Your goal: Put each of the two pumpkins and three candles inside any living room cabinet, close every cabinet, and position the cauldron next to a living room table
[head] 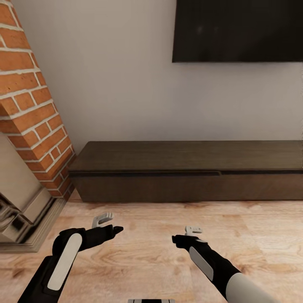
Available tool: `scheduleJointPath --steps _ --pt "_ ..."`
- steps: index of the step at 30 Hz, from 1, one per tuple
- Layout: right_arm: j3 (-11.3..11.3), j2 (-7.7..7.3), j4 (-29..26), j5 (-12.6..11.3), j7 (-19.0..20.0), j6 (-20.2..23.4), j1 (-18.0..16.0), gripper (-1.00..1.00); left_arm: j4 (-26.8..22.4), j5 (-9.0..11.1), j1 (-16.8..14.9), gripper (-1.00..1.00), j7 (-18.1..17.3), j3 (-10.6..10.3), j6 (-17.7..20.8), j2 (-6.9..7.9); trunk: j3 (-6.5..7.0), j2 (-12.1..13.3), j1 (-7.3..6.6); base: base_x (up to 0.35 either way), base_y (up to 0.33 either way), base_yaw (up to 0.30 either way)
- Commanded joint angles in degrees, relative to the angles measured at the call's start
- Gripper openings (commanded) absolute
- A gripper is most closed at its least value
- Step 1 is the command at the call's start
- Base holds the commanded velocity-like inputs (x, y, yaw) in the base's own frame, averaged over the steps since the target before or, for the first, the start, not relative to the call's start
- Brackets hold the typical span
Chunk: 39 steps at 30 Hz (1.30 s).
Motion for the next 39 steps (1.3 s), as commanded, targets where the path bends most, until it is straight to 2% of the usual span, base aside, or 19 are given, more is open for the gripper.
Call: scheduleJointPath --steps 1,5,6,15,27,35,39 --pt "0.42 -0.08 -0.15 -0.46 0.46 0.15 -0.05 1.00 -0.01 0.63 -0.03 1.00 0.60 -0.02 0.13 0.05 0.18 -0.01 -0.03 0.000 0.000 0.000" --pt "0.25 -0.06 -0.16 -0.52 3.44 0.18 -0.07 1.00 0.04 0.73 -0.03 1.00 0.61 0.07 0.13 0.03 1.06 0.05 -0.14 0.000 0.000 0.000" --pt "-1.01 -0.09 -0.16 -0.98 4.12 0.47 -0.08 1.00 0.06 0.74 -0.03 1.00 0.61 0.09 0.13 0.04 1.29 0.06 -0.16 0.000 0.000 0.000" --pt "-1.49 -0.15 -0.16 -1.10 4.36 2.05 -0.07 1.00 0.05 0.75 -0.03 1.00 0.64 0.00 0.13 -0.02 3.28 0.18 -0.39 -0.158 0.000 0.000" --pt "-1.50 -0.15 -0.16 -1.10 4.40 1.98 -0.06 1.00 -0.06 0.75 -0.03 1.00 0.62 0.09 0.13 0.06 5.92 0.34 -0.70 -0.021 0.000 0.000" --pt "-1.50 -0.15 -0.10 -1.10 5.93 2.10 -0.05 1.00 -0.45 0.73 -0.03 1.00 0.64 0.01 0.13 0.11 7.33 0.45 -0.91 -0.007 0.000 0.000" --pt "-1.50 -0.15 -0.07 -1.10 6.08 2.22 -0.04 1.00 -0.48 0.72 -0.03 1.00 0.62 -0.20 0.13 0.07 7.99 0.50 -1.01 -0.211 0.000 0.000"
